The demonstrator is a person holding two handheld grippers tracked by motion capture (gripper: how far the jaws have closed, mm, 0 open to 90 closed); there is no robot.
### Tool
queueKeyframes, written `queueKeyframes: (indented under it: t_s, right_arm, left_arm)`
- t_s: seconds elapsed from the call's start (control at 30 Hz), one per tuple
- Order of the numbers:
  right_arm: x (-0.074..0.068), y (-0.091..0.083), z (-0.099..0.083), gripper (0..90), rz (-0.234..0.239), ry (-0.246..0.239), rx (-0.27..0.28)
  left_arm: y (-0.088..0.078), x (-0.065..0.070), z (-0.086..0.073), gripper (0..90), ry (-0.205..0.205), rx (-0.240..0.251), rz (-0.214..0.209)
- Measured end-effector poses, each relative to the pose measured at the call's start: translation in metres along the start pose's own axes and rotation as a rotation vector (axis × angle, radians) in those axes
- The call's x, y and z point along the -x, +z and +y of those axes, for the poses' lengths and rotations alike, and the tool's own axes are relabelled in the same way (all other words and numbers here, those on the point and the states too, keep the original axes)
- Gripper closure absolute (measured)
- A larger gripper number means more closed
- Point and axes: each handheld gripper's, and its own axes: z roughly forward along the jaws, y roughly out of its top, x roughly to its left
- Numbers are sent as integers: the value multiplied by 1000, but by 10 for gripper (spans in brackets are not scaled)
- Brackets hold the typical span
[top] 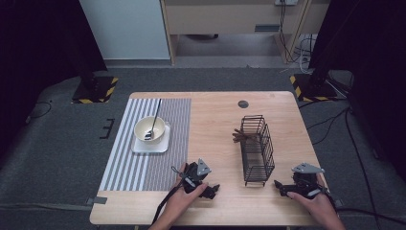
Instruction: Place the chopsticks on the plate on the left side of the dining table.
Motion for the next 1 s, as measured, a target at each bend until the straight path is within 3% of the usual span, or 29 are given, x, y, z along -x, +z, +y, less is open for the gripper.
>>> queueKeyframes:
  t_s: [0.3, 0.53, 0.67, 1.0]
  right_arm:
    - [0, 0, 0, 2, 0, 0, 0]
    - [0, 0, 0, 1, 0, 0, 0]
    - [0, 0, 0, 2, -4, 4, 0]
    - [1, 0, 0, 2, -7, 4, 0]
  left_arm:
    - [-4, -1, 1, 21, 16, -13, -25]
    - [-26, -5, 11, 38, 6, 67, -83]
    - [-37, -9, 16, 38, 54, 85, -96]
    - [-54, -29, 38, 36, 87, 87, -88]
